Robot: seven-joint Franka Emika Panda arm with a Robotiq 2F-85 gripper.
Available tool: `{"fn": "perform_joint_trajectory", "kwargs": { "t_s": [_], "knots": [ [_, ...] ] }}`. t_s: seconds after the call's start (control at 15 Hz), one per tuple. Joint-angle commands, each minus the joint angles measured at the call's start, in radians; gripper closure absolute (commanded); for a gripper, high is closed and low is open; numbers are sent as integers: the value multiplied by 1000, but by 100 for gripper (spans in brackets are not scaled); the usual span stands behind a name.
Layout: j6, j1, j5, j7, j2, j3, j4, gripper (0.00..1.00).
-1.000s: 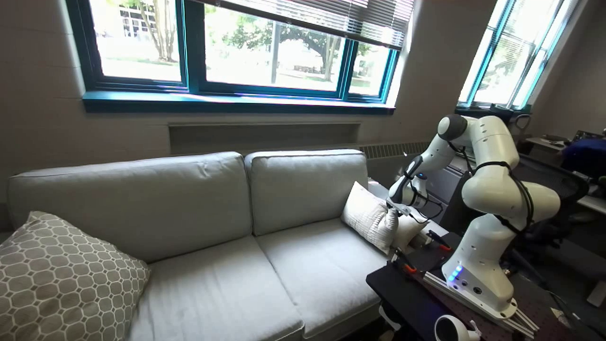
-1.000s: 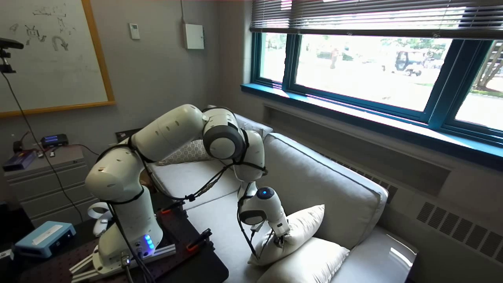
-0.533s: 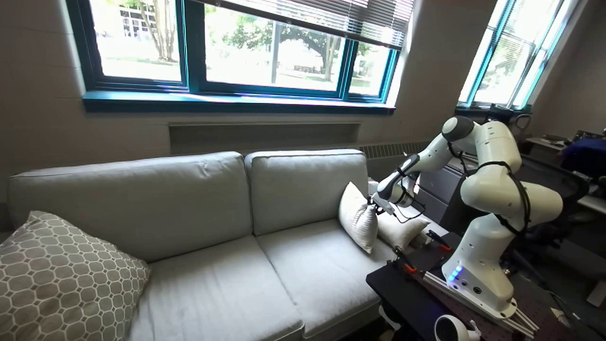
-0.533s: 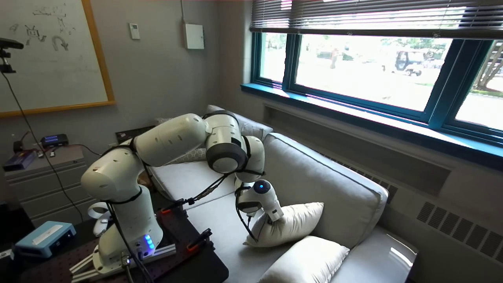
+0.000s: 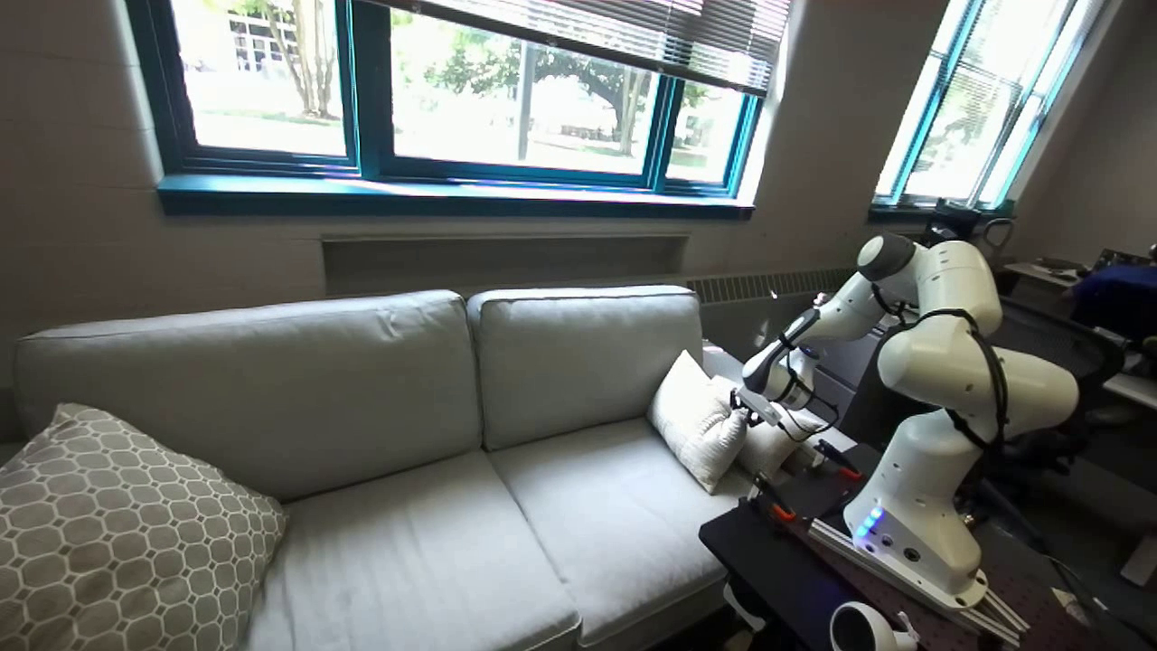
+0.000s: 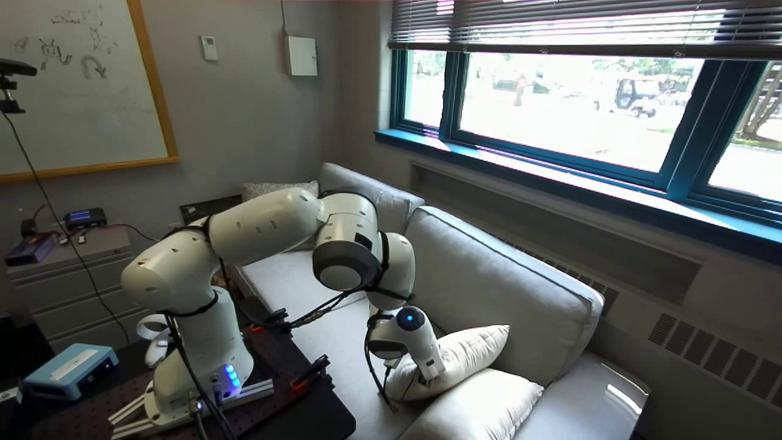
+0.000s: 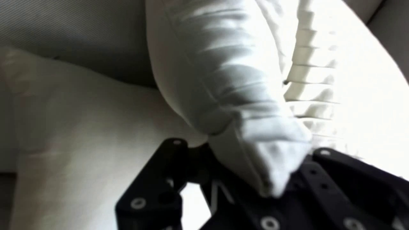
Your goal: Place the two small pillows on the right side of the sofa
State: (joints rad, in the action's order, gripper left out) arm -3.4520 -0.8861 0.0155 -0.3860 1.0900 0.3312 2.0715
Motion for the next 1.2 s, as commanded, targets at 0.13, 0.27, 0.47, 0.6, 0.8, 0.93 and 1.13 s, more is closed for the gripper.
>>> {"fn": "perform_joint_trajectory", "kwargs": {
  "t_s": [0.13,0.27,0.47,0.6,0.8,0.93,1.13],
  "knots": [
    [-10,-48,27,57,60,-79,-49,97],
    [-1,-27,33,61,69,-91,-66,97],
    [-2,2,41,62,70,-93,-74,97],
    [-1,25,48,61,64,-99,-74,96],
    [1,68,70,56,54,-123,-81,65],
    [0,104,92,53,48,-151,-85,62],
    [0,155,124,49,45,-192,-94,40]
  ]
}}
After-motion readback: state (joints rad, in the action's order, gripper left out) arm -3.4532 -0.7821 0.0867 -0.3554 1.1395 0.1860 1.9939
